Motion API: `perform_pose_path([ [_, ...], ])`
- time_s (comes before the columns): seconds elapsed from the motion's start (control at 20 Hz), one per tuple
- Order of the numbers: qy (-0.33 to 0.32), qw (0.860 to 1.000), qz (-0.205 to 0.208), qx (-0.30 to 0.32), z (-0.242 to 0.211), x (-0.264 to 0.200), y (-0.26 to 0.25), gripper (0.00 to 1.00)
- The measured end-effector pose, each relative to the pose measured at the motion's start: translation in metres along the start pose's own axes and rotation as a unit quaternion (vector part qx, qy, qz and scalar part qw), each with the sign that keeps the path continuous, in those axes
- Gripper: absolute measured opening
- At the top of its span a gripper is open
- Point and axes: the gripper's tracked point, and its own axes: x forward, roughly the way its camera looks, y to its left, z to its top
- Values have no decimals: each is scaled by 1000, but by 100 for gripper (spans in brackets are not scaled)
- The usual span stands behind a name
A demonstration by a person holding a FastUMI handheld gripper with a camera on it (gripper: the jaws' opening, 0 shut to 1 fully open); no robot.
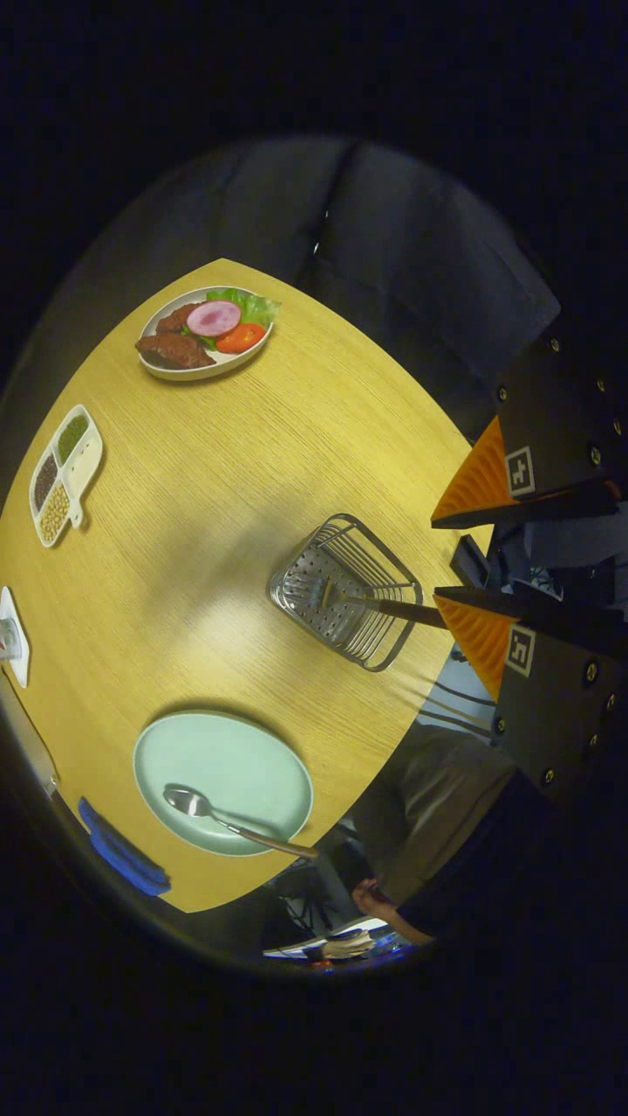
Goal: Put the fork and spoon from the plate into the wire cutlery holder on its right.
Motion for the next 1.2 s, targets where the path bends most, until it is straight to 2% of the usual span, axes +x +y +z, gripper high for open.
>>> perform_pose_path([
  [0.25,-74,994,65,49,-2,-15,49,39],
  [0.45,-103,986,112,66,4,-19,93,39],
  [0.8,-147,978,137,62,30,-29,150,39],
  [1.2,-145,974,173,31,43,-20,221,39],
])
